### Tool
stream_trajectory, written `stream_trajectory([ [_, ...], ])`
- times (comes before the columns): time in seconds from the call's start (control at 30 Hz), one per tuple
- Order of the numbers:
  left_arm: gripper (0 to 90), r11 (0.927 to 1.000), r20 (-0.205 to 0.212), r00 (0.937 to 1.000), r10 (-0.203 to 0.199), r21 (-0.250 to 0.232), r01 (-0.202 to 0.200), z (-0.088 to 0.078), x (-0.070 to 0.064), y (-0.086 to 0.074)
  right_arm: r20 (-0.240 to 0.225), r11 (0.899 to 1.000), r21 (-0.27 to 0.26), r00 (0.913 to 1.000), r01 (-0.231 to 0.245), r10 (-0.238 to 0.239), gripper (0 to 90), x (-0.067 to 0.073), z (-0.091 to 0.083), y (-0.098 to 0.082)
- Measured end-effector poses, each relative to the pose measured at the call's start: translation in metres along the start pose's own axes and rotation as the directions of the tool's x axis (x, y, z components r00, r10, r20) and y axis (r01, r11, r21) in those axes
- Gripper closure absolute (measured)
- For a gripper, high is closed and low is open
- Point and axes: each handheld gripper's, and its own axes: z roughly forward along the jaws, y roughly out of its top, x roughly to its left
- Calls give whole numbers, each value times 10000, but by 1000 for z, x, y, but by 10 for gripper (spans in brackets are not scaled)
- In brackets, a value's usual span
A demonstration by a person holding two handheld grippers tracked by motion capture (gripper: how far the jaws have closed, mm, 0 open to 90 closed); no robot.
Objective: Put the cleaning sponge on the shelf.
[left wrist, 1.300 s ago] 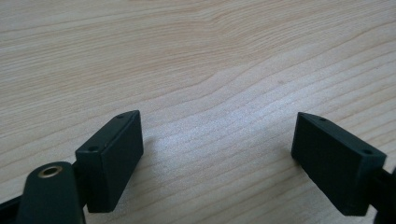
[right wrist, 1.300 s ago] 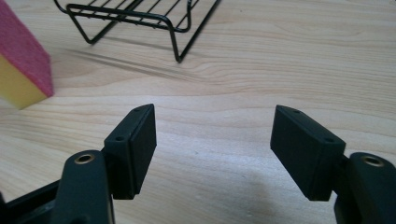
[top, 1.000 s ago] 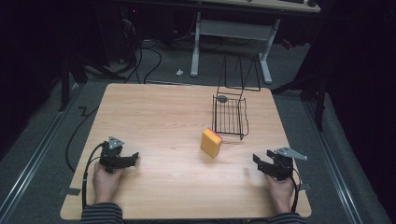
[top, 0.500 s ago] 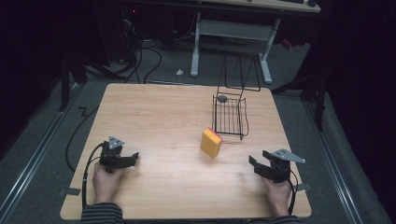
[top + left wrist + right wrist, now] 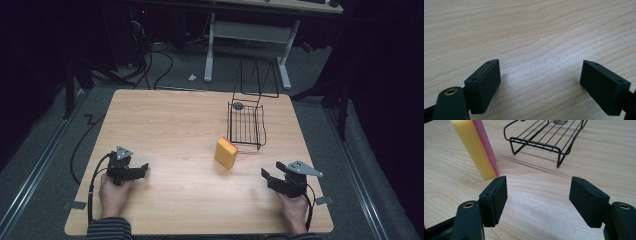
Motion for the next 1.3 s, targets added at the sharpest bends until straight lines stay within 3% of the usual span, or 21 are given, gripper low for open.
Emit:
stream_trajectory([
  [0.6,172,10000,2,10000,6,4,-6,0,0,0,-740,9972,-297,9947,690,-710,279,26,6,6],
  [1.3,172,10000,0,10000,-2,9,2,0,0,0,-1274,9947,-232,9865,1006,-1027,264,48,26,16],
])
